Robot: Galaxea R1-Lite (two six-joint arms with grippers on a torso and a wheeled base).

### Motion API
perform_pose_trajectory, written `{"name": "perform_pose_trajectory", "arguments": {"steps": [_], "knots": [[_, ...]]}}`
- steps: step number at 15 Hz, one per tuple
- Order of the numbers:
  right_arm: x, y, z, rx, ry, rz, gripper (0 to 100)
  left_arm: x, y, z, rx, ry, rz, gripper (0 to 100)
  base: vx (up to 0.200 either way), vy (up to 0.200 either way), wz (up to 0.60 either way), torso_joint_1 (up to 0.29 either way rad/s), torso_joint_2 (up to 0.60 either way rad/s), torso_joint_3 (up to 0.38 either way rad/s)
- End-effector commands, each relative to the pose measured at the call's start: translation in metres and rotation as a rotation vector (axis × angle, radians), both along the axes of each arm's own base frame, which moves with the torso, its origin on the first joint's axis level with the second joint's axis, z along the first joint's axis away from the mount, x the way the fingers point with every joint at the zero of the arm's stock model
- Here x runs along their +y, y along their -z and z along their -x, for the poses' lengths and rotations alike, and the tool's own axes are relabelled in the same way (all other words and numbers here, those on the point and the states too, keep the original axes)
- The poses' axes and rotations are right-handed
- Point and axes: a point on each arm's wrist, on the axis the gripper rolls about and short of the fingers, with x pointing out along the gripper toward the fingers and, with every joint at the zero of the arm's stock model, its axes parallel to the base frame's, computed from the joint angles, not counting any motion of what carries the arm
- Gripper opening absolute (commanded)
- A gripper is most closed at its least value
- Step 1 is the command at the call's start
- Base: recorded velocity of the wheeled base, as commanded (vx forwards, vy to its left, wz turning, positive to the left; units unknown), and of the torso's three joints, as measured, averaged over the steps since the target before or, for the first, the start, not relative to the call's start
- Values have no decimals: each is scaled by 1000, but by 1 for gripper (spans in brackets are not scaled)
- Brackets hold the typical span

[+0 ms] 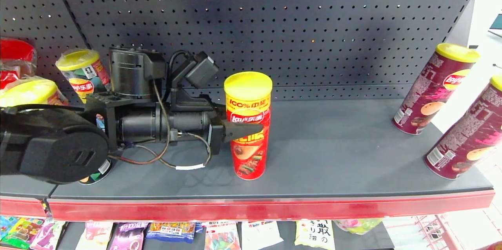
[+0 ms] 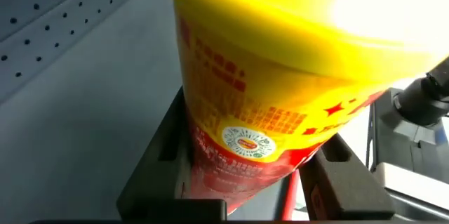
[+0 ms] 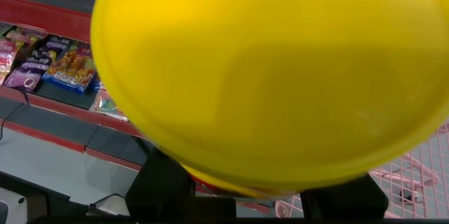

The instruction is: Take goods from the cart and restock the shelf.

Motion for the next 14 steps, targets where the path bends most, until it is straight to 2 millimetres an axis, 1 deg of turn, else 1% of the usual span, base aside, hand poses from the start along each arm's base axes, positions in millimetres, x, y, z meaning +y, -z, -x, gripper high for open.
{"name": "perform_pose_trajectory", "arguments": {"steps": [1, 5, 6, 7, 12, 13, 14], "knots": [[0, 0, 0, 4, -2, 1, 0, 2, -6, 8, -16, 8, 10, 0, 0, 0, 0, 0, 0, 0], [0, 0, 0, 1, 0, 0, 0, -4, -1, 23, 18, 36, 4, 0, 0, 0, 0, 0, 0, 0], [0, 0, 0, 1, 0, 0, 0, -3, -1, 24, 19, 30, 2, 0, 0, 0, 0, 0, 0, 0], [0, 0, 0, -1, 0, 0, 0, 0, 4, 27, 35, 25, -8, 0, 0, 0, 0, 0, 0, 0], [0, -1, 0, -4, 0, -1, 0, 1, 5, 29, 19, 21, -1, 0, 0, 0, 0, 0, 0, 0], [0, -1, 0, -5, 0, -1, 0, 1, 5, 29, 19, 21, -1, 100, 0, 0, 0, 0, 0, 0], [0, 0, 1, -7, 0, -1, 0, 1, 5, 29, 16, 18, 0, 100, 0, 0, 0, 0, 0, 0]]}}
